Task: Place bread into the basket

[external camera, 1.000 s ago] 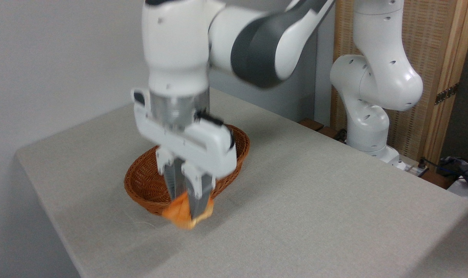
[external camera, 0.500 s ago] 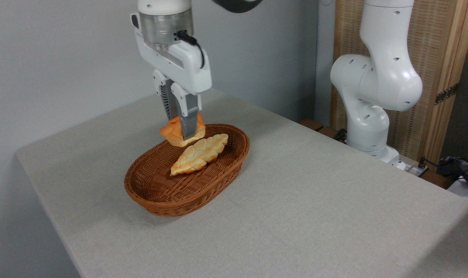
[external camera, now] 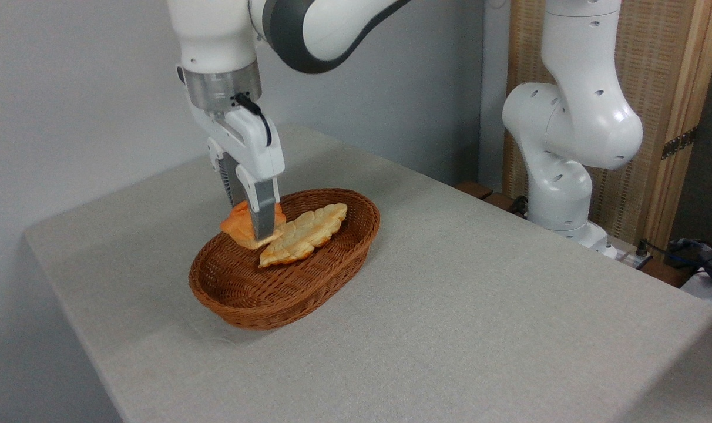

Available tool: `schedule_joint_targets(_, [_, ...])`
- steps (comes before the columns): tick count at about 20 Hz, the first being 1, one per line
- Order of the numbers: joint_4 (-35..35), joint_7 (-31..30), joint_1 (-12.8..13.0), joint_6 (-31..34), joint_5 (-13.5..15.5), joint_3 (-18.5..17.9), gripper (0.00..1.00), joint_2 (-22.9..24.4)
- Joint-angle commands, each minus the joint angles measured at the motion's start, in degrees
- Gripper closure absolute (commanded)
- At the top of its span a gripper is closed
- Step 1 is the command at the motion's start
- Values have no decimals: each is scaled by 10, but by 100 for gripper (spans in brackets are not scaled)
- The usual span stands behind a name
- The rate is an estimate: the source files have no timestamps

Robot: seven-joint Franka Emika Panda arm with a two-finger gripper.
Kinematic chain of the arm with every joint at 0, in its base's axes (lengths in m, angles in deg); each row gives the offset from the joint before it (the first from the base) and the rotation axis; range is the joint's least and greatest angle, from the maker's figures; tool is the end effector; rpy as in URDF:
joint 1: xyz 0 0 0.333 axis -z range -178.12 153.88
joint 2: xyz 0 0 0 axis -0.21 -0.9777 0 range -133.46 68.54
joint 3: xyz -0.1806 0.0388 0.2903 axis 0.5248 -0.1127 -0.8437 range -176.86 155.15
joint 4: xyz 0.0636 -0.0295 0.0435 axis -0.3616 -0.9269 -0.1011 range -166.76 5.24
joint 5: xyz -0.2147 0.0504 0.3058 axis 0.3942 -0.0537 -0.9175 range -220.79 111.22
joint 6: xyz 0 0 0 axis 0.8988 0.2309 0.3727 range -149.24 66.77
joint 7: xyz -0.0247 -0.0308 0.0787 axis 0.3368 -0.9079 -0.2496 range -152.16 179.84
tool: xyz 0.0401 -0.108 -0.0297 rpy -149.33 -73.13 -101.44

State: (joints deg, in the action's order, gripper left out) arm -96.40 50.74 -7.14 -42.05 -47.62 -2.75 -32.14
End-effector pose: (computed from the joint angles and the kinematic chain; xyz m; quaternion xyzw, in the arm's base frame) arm 0.5337 -0.1352 0.5455 0.9119 -0.4055 0.0335 0.0538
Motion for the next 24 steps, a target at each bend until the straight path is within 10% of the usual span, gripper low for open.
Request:
schedule_joint_targets(1, [1,-2,0,-6,-1,1,0,-7])
schedule_joint_targets(14, [36,-5,-5,6,-2,-5,0,4])
schedule_joint_targets(24, [136,-33,-10,146,-36,-37,0,-5])
